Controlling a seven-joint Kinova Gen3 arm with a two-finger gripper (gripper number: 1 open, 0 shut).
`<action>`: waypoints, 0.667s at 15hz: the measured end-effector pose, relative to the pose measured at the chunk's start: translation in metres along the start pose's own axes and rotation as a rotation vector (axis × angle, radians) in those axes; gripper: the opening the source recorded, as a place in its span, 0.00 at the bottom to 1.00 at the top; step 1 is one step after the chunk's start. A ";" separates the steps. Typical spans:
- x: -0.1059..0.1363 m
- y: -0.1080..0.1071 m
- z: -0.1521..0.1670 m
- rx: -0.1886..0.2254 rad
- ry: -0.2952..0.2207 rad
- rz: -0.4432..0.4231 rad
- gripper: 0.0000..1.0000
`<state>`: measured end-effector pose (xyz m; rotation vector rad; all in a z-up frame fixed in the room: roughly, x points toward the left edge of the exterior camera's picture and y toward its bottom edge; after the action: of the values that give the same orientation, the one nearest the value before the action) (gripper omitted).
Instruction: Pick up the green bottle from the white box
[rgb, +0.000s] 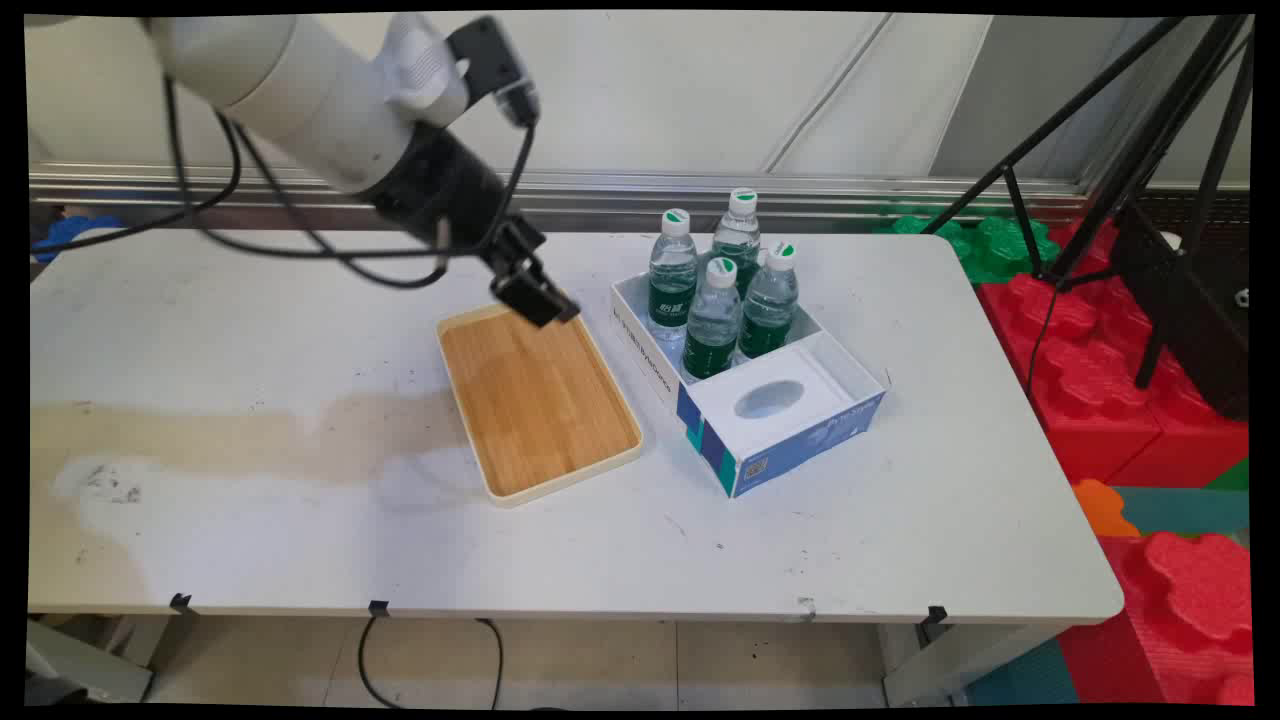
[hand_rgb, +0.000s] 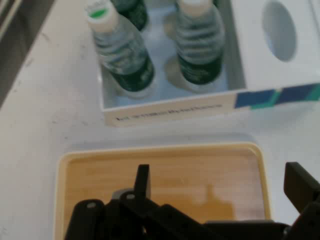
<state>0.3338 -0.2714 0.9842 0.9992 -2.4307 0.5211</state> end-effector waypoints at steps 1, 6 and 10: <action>0.007 -0.004 0.003 0.012 0.004 -0.012 1.00; 0.038 -0.019 0.024 0.056 0.011 -0.052 1.00; 0.057 -0.029 0.049 0.081 0.002 -0.078 1.00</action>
<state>0.3052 -0.3470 0.9797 1.1213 -2.3744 0.5979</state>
